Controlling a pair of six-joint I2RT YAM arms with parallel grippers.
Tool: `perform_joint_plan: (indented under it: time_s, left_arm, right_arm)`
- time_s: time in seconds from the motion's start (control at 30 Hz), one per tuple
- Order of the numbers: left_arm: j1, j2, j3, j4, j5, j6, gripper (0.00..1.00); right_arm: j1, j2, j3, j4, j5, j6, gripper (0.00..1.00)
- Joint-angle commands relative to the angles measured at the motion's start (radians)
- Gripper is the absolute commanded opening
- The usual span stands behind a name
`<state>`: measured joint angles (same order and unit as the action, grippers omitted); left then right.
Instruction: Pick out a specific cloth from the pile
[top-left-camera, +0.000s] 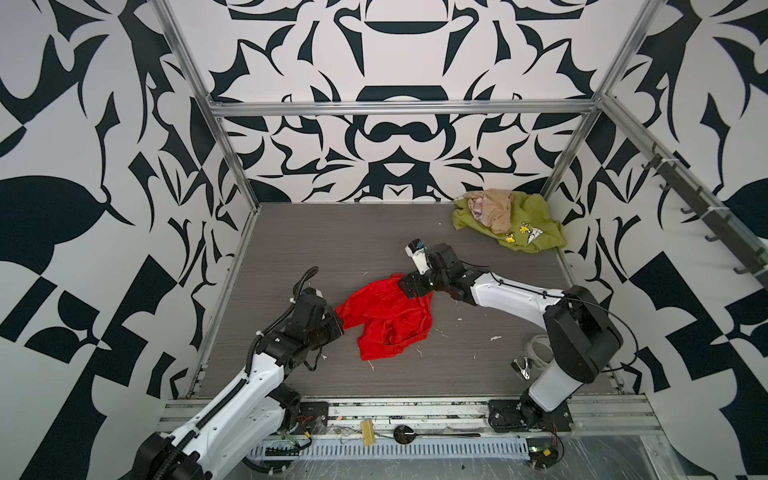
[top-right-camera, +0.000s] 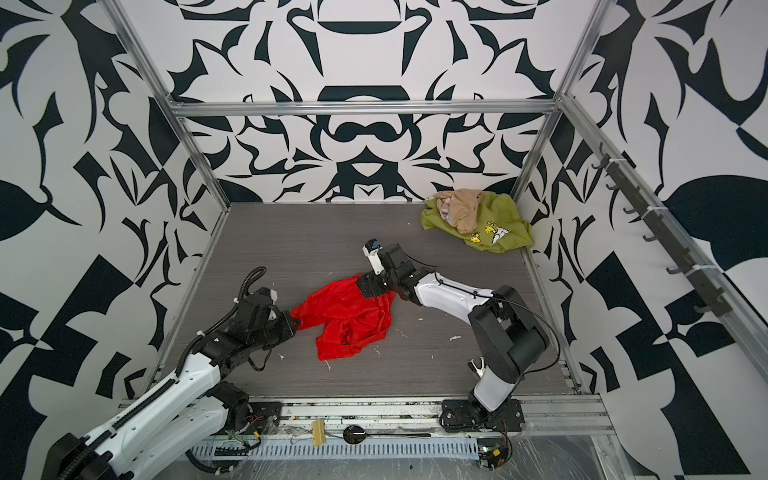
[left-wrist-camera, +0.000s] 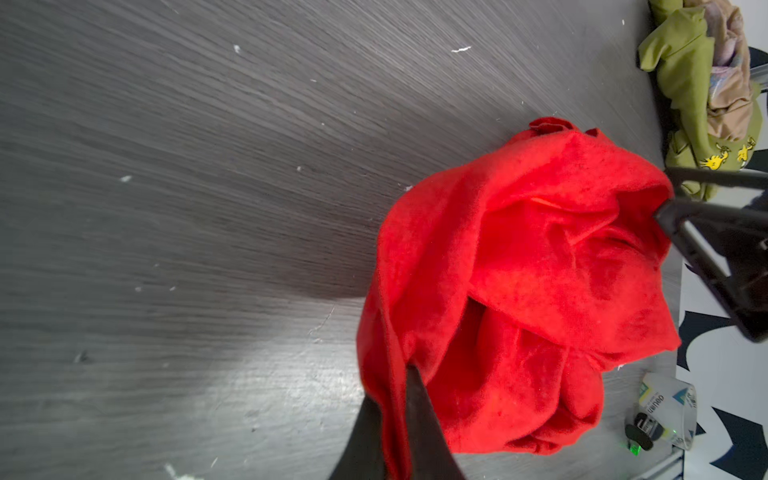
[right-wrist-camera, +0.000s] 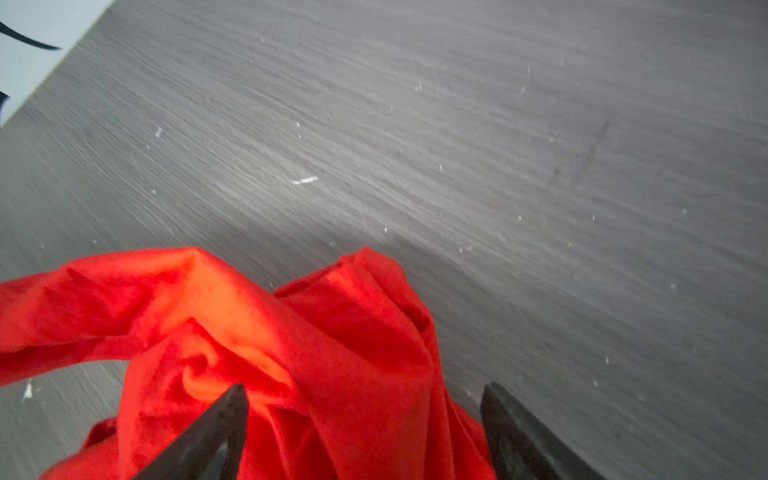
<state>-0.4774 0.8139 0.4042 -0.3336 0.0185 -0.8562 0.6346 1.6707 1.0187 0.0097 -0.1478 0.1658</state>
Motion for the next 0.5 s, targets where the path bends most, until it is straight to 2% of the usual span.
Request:
perform_joint_plan:
  time_s: [0.0, 0.23, 0.47]
  left_arm:
    - [0.016, 0.004, -0.036, 0.034, 0.021, -0.001, 0.13]
    - [0.042, -0.027, -0.067, 0.014, 0.028, -0.004, 0.18]
    - [0.078, -0.071, -0.087, -0.003, 0.039, 0.006, 0.35]
  right_arm:
    - [-0.011, 0.030, 0.045, 0.058, -0.016, -0.014, 0.89]
    - [-0.038, 0.108, 0.074, 0.059, 0.000, -0.017, 0.86]
    - [-0.083, 0.154, 0.038, 0.123, -0.028, 0.019, 0.84]
